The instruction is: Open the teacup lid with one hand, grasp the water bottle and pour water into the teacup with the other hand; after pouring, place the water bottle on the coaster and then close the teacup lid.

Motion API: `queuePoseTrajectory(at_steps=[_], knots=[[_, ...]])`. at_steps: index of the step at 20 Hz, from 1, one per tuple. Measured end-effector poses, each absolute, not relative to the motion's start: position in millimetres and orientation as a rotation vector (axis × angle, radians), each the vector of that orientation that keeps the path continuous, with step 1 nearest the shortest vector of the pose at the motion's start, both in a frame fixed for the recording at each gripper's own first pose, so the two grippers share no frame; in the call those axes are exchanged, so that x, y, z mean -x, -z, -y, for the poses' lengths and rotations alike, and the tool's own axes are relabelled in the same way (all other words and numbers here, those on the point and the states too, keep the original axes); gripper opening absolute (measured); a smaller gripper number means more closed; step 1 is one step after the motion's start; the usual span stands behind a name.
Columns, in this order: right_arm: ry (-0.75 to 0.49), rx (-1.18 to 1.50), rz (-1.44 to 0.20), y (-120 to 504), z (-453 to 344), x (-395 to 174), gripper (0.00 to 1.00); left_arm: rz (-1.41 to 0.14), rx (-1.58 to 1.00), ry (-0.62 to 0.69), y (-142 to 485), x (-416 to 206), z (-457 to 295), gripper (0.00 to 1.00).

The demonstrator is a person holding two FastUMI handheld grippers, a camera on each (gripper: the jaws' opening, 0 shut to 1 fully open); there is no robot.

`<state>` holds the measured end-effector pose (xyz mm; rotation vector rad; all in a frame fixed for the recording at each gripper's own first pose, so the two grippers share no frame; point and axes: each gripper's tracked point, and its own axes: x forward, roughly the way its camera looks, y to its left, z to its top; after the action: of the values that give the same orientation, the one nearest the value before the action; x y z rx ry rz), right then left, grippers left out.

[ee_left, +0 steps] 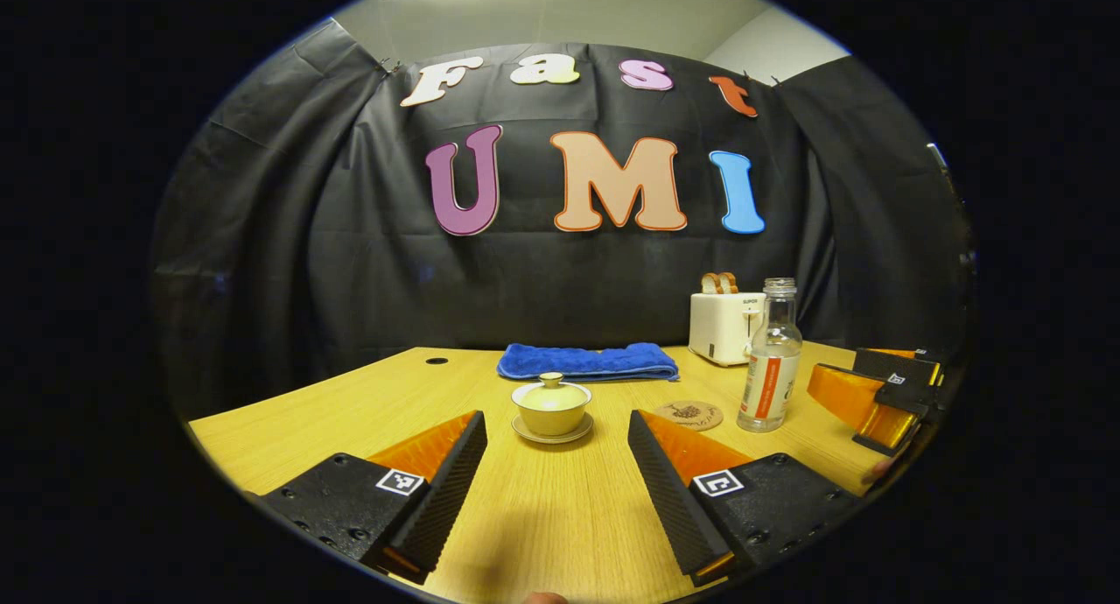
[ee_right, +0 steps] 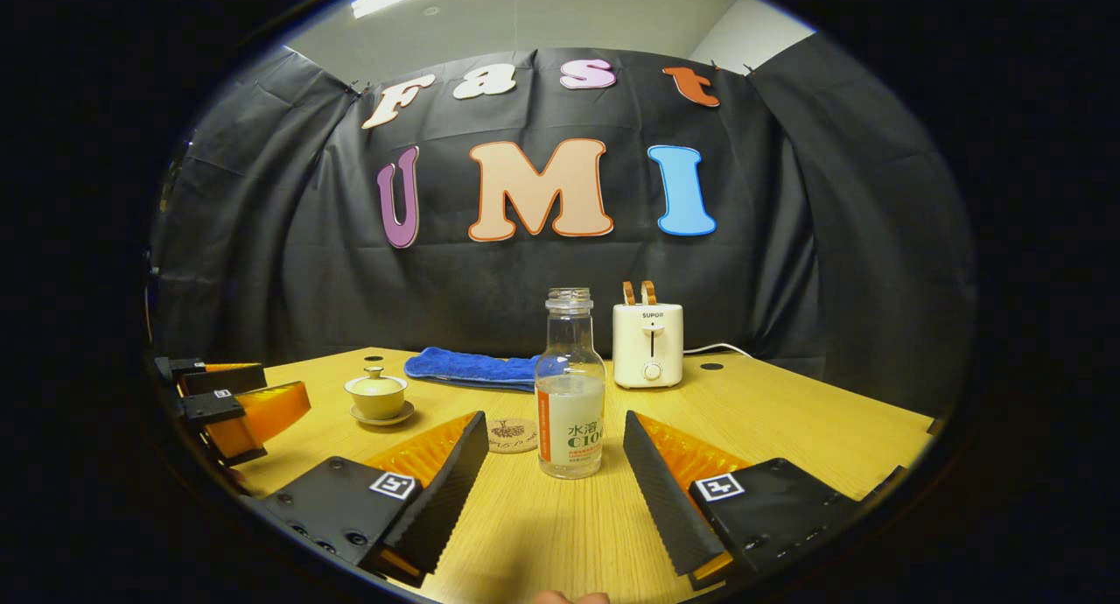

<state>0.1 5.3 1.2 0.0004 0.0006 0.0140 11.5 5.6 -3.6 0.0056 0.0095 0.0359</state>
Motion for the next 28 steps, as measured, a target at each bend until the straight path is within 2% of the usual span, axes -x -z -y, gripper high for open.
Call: queuePoseTrajectory(at_steps=[5, 10, 11, 14, 15, 18, 19, 24, 26, 28], knots=[[-0.021, -0.001, -0.001, -1.3, -3.2, -2.7, 0.99, -0.066, -0.008, -0.035, 9.1, -52.2, -6.1, 0.95], [0.024, 0.000, 0.000, -2.3, 23.5, -11.7, 0.96, -0.135, 0.043, -0.049, 17.1, -94.8, -14.8, 0.96], [0.034, -0.001, 0.000, -3.1, 29.1, -13.5, 0.99, -0.130, 0.042, -0.055, 14.3, -103.2, -18.2, 0.96], [0.057, 0.000, 0.002, -3.9, 42.4, -15.9, 0.99, -0.113, -0.009, -0.067, 2.0, -127.2, -26.1, 0.95], [0.063, 0.000, 0.002, -4.1, 45.1, -16.2, 0.96, -0.106, -0.020, -0.060, -4.0, -134.3, -25.2, 0.95], [0.072, 0.001, 0.003, -3.5, 49.2, -17.2, 0.99, -0.109, -0.080, -0.051, -7.9, -155.0, -23.8, 0.95], [0.072, 0.001, 0.003, -3.5, 49.0, -16.6, 0.96, -0.108, -0.089, -0.048, -9.7, -160.7, -23.4, 0.95], [0.072, 0.002, 0.003, -4.1, 49.3, -16.9, 0.96, -0.117, -0.092, -0.056, -4.6, -179.4, -21.7, 0.93], [0.069, 0.002, 0.002, -4.4, 49.0, -16.7, 0.99, -0.118, -0.097, -0.070, -0.7, -185.0, -25.1, 0.93], [0.068, 0.001, 0.003, -4.4, 49.8, -17.2, 0.96, -0.126, -0.081, -0.081, 3.1, -190.4, -27.4, 0.93]])
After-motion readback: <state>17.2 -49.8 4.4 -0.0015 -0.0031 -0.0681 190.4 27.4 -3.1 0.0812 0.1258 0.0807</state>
